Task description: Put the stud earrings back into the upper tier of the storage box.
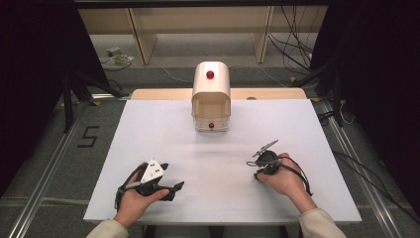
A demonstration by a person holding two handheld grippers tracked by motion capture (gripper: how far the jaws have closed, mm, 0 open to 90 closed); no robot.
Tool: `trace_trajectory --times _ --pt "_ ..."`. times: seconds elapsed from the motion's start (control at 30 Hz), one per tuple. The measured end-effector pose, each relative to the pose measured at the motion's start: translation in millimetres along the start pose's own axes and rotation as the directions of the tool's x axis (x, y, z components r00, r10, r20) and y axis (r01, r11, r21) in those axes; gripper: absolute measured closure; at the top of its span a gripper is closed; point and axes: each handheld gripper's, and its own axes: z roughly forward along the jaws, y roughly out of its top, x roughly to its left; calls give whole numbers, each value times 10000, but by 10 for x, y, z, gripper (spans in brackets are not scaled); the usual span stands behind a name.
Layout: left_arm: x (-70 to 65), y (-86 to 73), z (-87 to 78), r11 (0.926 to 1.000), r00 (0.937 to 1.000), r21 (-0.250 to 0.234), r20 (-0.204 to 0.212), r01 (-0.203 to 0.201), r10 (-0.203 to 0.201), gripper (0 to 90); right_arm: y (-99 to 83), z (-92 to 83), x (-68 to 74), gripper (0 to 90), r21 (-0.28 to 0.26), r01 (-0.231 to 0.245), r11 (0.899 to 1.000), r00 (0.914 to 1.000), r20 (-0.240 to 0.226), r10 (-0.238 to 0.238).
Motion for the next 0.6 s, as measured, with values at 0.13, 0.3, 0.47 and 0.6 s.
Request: trace_trajectory --times 0.13,0.3,0.47,0.6 --pt "4 0 -1 10000 10000 1 -15 -37 37 164 34 5 -38 831 289 -381 9989 9991 -166 386" --pt "2 -1 2 10000 10000 -67 -27 28 -28 164 28 8 -55 900 306 -814 9962 9961 -315 823" --pt "2 -1 1 10000 10000 -69 -24 23 -23 164 9 12 -71 900 149 -1141 9934 9925 -429 1146" --pt "4 0 1 10000 10000 -57 -22 24 -24 164 3 10 -83 900 71 -1091 9940 9928 -498 1094"
